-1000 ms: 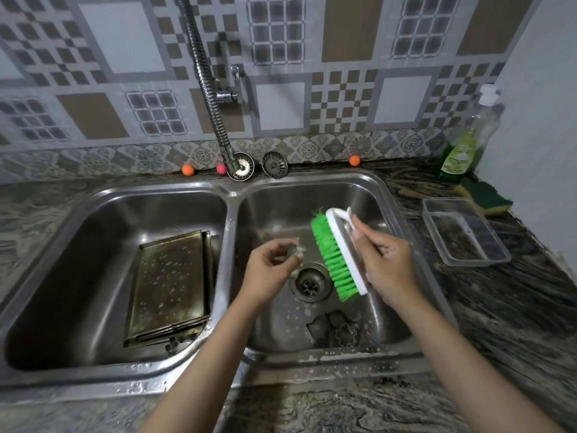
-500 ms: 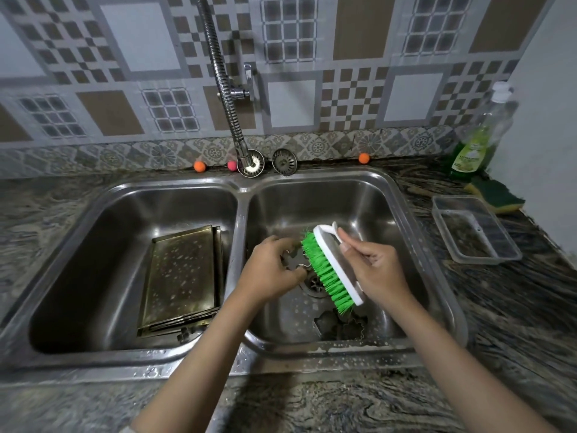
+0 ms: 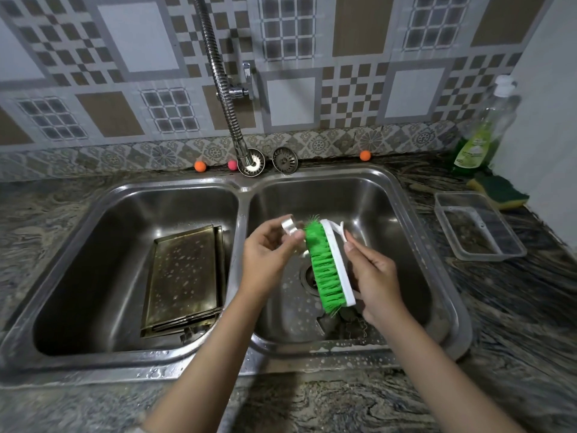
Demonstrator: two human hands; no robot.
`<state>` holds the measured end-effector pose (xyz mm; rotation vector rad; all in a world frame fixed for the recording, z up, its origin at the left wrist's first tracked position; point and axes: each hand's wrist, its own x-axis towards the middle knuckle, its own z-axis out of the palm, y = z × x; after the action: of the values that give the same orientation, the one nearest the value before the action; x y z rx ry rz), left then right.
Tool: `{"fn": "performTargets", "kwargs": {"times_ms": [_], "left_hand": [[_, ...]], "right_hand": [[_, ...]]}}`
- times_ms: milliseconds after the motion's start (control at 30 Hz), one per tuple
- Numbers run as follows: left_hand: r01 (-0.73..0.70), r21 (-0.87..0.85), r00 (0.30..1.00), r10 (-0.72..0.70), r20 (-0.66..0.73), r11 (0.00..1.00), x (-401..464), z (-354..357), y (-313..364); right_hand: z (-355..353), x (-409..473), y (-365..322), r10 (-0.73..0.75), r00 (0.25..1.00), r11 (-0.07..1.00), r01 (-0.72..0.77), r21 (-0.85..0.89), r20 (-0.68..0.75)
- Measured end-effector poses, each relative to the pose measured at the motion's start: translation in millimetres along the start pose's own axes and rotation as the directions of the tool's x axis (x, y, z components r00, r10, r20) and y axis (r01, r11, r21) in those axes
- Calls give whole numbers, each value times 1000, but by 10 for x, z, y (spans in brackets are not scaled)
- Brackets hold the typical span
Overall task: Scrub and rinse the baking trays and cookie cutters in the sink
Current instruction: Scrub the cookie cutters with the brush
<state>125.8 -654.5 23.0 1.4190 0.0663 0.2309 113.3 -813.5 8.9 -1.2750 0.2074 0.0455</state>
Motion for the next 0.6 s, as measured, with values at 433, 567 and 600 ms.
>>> {"fn": "performTargets", "kwargs": {"times_ms": [433,567,600], "left_hand": [[104,82,994,-107,26,991,26,169,-174],[-15,12,992,17,-128,1000,28,121,-153],[-11,-12,989,9,-145,1000,27,120,-118]], "right_hand": [[214,-43,125,55,982,998,-46,52,-181],[208,-5,148,12,981,1000,-11,9,-191],[200,12,136,-6,981,1000,6,-1,-196]]}}
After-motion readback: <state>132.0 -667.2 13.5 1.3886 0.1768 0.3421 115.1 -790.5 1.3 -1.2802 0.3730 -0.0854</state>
